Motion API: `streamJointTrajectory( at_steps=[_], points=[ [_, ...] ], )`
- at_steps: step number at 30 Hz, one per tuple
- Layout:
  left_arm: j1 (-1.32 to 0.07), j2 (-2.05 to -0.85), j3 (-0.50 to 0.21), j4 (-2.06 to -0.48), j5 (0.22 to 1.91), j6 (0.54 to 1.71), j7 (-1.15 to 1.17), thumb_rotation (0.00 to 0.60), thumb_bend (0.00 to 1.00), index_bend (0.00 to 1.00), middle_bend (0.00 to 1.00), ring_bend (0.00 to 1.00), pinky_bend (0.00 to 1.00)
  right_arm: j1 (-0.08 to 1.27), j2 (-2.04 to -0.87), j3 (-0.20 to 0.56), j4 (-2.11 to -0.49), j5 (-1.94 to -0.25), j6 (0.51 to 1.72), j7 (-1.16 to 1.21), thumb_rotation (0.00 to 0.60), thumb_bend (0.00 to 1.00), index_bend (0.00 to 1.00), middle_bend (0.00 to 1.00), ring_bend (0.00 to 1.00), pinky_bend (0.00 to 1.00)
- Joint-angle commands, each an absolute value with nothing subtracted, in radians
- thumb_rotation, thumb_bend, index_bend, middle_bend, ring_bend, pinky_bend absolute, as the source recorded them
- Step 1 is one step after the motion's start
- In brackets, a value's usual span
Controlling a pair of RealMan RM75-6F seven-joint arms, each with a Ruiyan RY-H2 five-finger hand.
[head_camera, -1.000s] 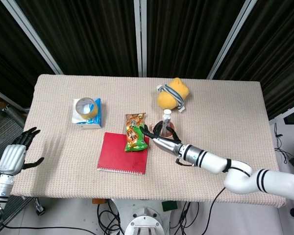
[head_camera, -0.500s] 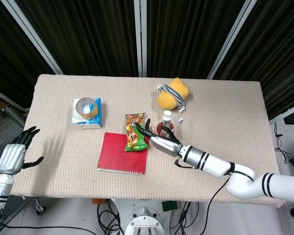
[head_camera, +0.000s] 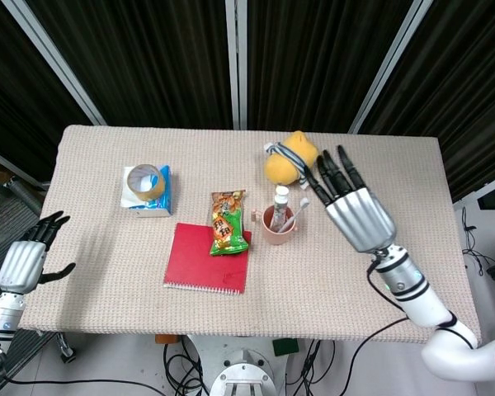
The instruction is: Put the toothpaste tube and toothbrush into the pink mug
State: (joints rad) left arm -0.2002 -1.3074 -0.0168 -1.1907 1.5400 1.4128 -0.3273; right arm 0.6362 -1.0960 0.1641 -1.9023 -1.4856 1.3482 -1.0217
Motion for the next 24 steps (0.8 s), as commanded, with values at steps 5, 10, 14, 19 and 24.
streamJointTrajectory(
  at_steps=[5,10,14,19,24],
  points=[
    [-0.195,-1.272,-0.033,-1.279,1.538,1.447,-0.236,0.6,0.16,0.1,0.05,0.09,0.22,0.221,-1.076,0.015,-1.664,-1.392,1.528,-0.019,0.58,0.37,0.0,0.0,0.0,0.0],
    [-0.188,-1.257,-0.039,-1.332,1.538,1.468,-0.169,0.6,0.16,0.09,0.05,0.09,0.22,0.15,-1.197,-0.039,-1.415,-1.457,1.565,0.035,0.532,0.39,0.0,0.0,0.0,0.0],
    [-0.18,-1.251,-0.033,-1.359,1.534,1.467,-0.116,0.6,0.16,0.09,0.05,0.09,0.21,0.115,-1.271,-0.047,-1.3,-1.474,1.58,0.054,0.515,0.39,0.0,0.0,0.0,0.0],
    [-0.176,-1.242,-0.029,-1.384,1.537,1.468,-0.084,0.6,0.16,0.09,0.05,0.09,0.21,0.107,-1.296,-0.037,-1.251,-1.468,1.549,0.087,0.514,0.39,0.0,0.0,0.0,0.0],
    [-0.173,-1.236,-0.031,-1.397,1.532,1.468,-0.065,0.6,0.16,0.09,0.05,0.09,0.21,0.105,-1.29,-0.024,-1.257,-1.462,1.518,0.11,0.513,0.39,0.0,0.0,0.0,0.0]
  ],
)
